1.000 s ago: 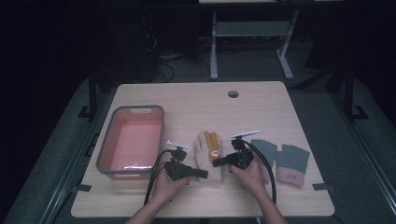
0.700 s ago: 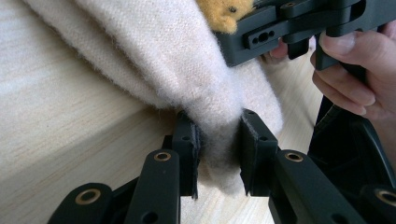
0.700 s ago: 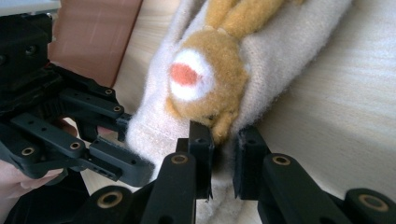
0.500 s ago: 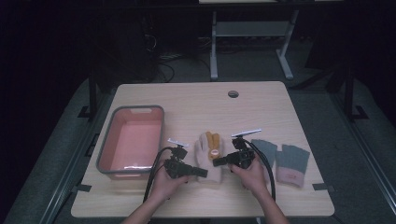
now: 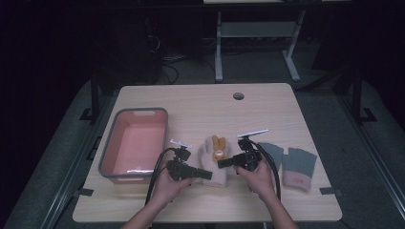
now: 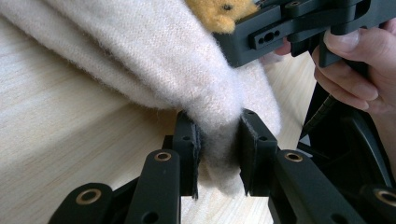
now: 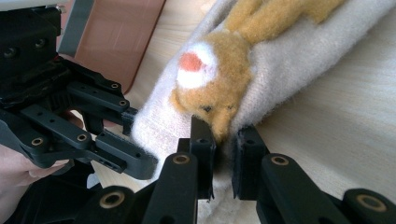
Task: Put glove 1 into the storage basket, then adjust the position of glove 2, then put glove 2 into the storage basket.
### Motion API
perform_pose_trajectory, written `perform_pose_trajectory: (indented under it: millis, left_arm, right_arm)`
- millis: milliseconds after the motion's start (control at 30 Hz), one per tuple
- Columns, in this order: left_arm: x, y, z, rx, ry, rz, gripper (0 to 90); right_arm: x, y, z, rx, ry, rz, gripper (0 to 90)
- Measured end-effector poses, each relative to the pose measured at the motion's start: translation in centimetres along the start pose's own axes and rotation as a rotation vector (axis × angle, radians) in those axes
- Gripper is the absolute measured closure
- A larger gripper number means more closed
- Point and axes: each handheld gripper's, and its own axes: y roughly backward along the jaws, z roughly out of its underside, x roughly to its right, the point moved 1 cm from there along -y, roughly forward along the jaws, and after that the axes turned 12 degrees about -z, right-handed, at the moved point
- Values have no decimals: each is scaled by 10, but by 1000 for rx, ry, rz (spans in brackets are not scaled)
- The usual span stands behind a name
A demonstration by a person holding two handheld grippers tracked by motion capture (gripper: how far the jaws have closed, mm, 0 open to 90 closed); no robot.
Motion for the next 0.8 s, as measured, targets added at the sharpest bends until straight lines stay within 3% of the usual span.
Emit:
perform_pose_trajectory:
  millis: [400, 800]
  left_arm:
    - [0, 1, -3, -4, -9, 11, 713]
    - [1, 18, -10, 20, -25, 35, 715]
  right_arm:
    - [-1, 3, -2, -1, 2, -3, 814]
    - [-16, 8, -11, 14, 26, -16, 818]
